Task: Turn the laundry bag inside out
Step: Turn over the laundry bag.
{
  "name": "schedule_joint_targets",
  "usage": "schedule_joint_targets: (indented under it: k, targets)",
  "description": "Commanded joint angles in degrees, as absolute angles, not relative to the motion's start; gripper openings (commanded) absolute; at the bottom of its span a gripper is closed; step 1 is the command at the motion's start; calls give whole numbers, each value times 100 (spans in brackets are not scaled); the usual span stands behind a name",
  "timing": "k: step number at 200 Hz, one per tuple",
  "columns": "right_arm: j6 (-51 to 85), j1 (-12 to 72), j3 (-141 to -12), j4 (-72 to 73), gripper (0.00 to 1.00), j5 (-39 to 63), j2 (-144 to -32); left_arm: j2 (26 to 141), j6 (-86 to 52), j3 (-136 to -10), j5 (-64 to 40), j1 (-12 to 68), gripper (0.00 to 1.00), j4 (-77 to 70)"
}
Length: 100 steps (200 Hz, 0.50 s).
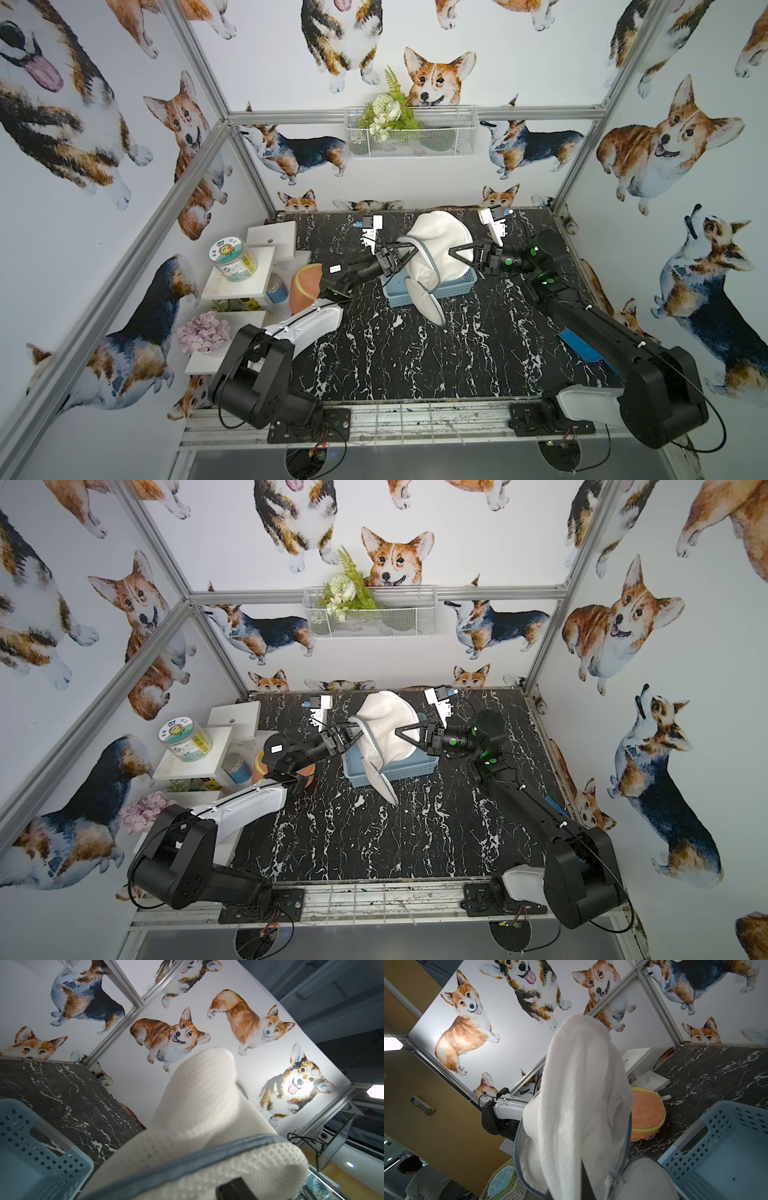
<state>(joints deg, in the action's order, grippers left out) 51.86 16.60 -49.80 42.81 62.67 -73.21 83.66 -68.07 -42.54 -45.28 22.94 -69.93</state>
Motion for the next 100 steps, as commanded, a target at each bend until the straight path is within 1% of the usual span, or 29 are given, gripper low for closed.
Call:
schedule_joint_targets:
  k: [1, 14, 31, 39, 57, 68, 74, 80, 86, 100]
  targets:
    - [5220, 1670, -4966, 4542, 0, 6087, -7398, 8356, -7131, -4219, -4633, 2303, 27, -7682]
    - [5096, 1670, -4997, 4332, 0, 6030, -7405, 8236, -6945, -4219, -4535, 2303, 17, -7317]
    - [4745, 1669, -5071, 3780, 0, 5839, -7331, 8023, -6552, -4219, -4470, 2303, 0, -6605]
    - [4470, 1678, -5151, 3335, 0, 5706, -7265, 7904, -6340, -4247, -4430, 2307, 0, -6199]
    - [3537, 1581, -5455, 1905, 28, 5005, -6987, 7552, -5370, -4481, -4249, 2307, 0, -4487]
    - [3231, 1435, -5545, 1494, 46, 4690, -6753, 7300, -4604, -4674, -4039, 2330, 0, -3390]
    - [3101, 1353, -5606, 1325, 53, 4552, -6614, 7183, -4207, -4789, -3902, 2351, 0, -2785]
    - [2972, 1300, -5652, 1194, 59, 4444, -6472, 7082, -3869, -4905, -3774, 2355, 0, -2317]
    - [2817, 1283, -5722, 1098, 61, 4397, -6312, 7000, -3601, -5008, -3695, 2372, 0, -1942]
    - [2534, 1315, -6025, 804, 62, 4551, -6191, 6866, -3111, -5193, -3534, 2431, 0, -1291]
